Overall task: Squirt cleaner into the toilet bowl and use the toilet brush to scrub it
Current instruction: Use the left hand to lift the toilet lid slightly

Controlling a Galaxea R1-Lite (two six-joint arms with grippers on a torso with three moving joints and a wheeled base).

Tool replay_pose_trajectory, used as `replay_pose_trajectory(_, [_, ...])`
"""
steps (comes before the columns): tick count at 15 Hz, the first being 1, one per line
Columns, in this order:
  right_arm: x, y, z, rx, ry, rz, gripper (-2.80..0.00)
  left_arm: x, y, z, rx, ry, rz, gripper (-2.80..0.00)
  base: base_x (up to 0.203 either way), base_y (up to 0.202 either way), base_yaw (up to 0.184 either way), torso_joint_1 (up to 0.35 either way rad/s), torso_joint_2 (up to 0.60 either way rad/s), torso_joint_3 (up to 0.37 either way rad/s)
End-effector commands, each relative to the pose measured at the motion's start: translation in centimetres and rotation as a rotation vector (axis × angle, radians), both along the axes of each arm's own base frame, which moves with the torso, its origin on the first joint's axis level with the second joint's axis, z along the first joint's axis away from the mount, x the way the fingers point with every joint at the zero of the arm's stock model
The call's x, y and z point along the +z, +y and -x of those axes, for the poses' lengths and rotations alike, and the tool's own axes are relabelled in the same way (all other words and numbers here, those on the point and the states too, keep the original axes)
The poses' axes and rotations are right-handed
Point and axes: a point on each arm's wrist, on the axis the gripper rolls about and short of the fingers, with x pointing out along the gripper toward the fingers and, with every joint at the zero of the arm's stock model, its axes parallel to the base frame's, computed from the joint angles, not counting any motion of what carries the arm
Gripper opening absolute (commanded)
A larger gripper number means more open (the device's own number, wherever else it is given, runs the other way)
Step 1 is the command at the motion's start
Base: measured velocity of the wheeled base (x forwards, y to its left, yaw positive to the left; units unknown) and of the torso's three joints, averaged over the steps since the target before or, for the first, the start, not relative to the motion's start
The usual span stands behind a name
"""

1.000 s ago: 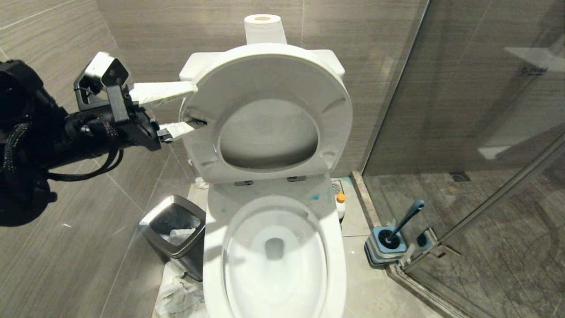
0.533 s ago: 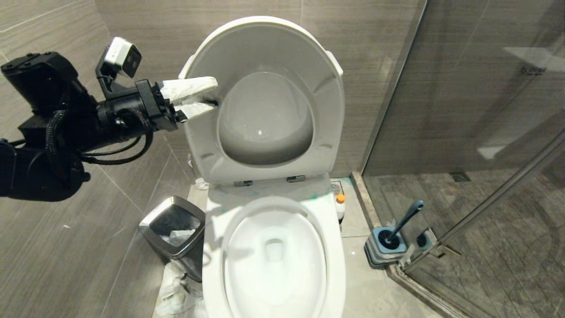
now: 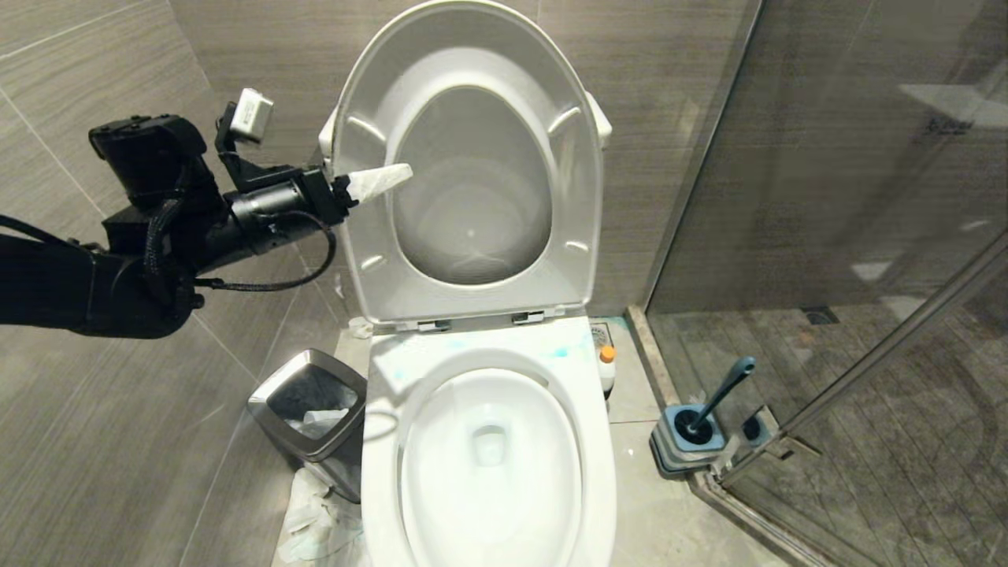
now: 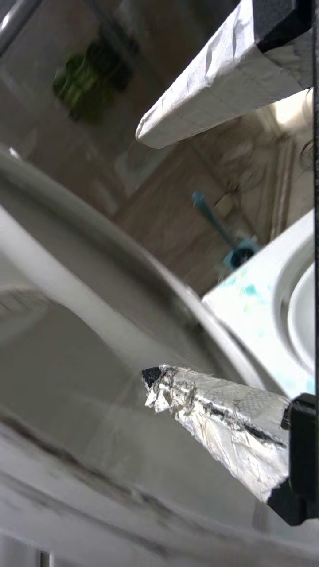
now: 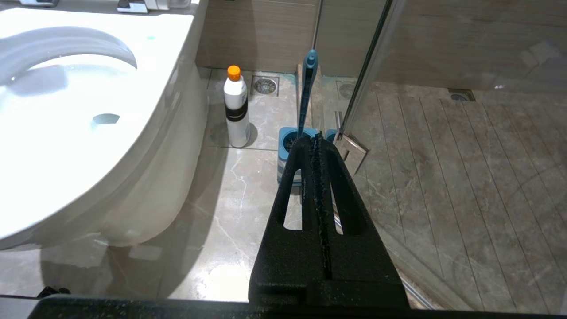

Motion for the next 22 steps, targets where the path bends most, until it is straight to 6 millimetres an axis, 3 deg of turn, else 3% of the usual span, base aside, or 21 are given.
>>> replay_pose_trajectory(1, [0.0, 0.0, 0.0, 0.001, 0.001, 0.001, -2.80, -1.1, -0.2, -1.5, 0.064, 0.008, 0.003, 0.00, 0.000, 0.000, 0.000, 0.000, 0.00, 0.000])
replay_pose_trajectory(9, [0.0, 0.0, 0.0, 0.001, 0.001, 0.001, -2.80, -1.0, -0.4, -2.7, 0.175, -0.050, -0.011, 0.00, 0.000, 0.000, 0.000, 0.000, 0.00, 0.000])
replay_pose_trajectory(15, [0.0, 0.0, 0.0, 0.001, 0.000, 0.001, -2.80, -2.5, -1.6, -3.6, 0.247, -0.048, -0.025, 0.00, 0.000, 0.000, 0.000, 0.000, 0.00, 0.000])
replay_pose_trajectory(18, [0.0, 0.0, 0.0, 0.001, 0.001, 0.001, -2.80, -1.4, -1.5, -3.0, 0.259, -0.072, -0.011, 0.00, 0.000, 0.000, 0.000, 0.000, 0.00, 0.000])
replay_pose_trajectory(22, [0.0, 0.0, 0.0, 0.001, 0.001, 0.001, -2.80, 1.6, -1.1, -0.5, 0.236, -0.027, 0.072, 0.00, 0.000, 0.000, 0.000, 0.000, 0.00, 0.000])
